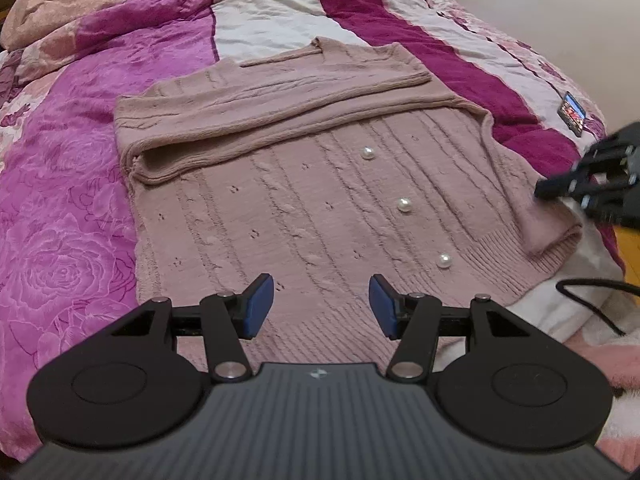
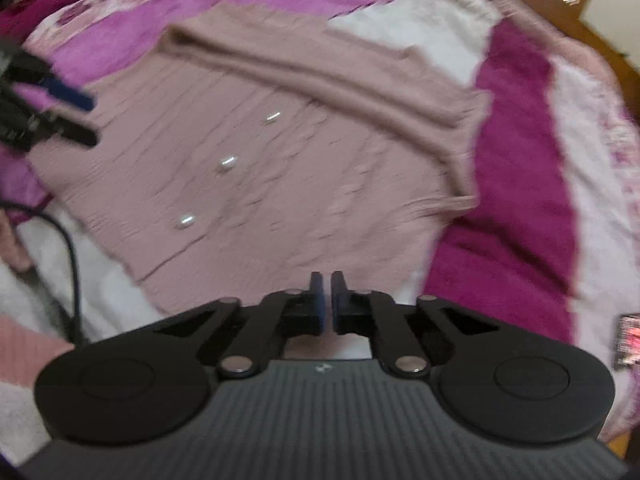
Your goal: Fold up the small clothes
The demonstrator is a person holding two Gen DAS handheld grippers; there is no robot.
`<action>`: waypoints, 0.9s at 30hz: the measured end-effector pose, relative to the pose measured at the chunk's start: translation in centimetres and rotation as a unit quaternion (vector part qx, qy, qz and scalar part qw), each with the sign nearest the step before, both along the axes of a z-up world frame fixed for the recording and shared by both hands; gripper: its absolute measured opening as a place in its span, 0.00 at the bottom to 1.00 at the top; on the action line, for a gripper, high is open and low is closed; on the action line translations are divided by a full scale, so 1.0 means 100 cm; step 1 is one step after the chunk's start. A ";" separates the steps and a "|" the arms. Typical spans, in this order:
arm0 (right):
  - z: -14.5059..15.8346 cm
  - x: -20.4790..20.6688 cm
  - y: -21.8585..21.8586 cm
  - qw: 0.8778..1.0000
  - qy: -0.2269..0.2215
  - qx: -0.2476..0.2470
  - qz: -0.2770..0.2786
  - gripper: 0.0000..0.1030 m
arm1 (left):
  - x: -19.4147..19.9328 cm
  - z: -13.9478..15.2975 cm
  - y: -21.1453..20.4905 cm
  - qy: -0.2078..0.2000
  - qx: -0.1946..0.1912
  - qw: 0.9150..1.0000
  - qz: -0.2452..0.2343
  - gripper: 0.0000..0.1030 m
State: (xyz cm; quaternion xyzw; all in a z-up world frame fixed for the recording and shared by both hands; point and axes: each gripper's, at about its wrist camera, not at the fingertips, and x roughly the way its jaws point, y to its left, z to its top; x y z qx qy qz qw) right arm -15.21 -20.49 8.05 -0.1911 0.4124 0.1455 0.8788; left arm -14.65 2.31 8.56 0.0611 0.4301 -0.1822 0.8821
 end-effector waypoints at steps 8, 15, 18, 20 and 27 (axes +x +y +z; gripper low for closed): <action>0.014 -0.015 -0.026 1.000 -0.006 0.012 -0.013 0.09 | -0.007 -0.016 -0.007 0.019 0.016 0.999 -0.027 0.59; 0.001 -0.019 0.011 0.997 0.025 0.009 0.071 0.43 | -0.008 -0.022 -0.008 0.026 0.021 0.999 -0.026 0.59; -0.011 -0.014 0.024 0.994 0.048 -0.013 0.095 0.42 | -0.009 -0.024 -0.006 0.027 0.020 0.999 -0.021 0.59; -0.020 -0.010 0.027 0.993 0.059 -0.029 0.094 0.41 | -0.010 -0.024 -0.004 0.027 0.017 0.999 -0.018 0.59; -0.012 -0.012 0.023 0.998 0.019 -0.029 0.051 0.13 | -0.011 -0.024 -0.004 0.025 0.013 0.999 -0.022 0.59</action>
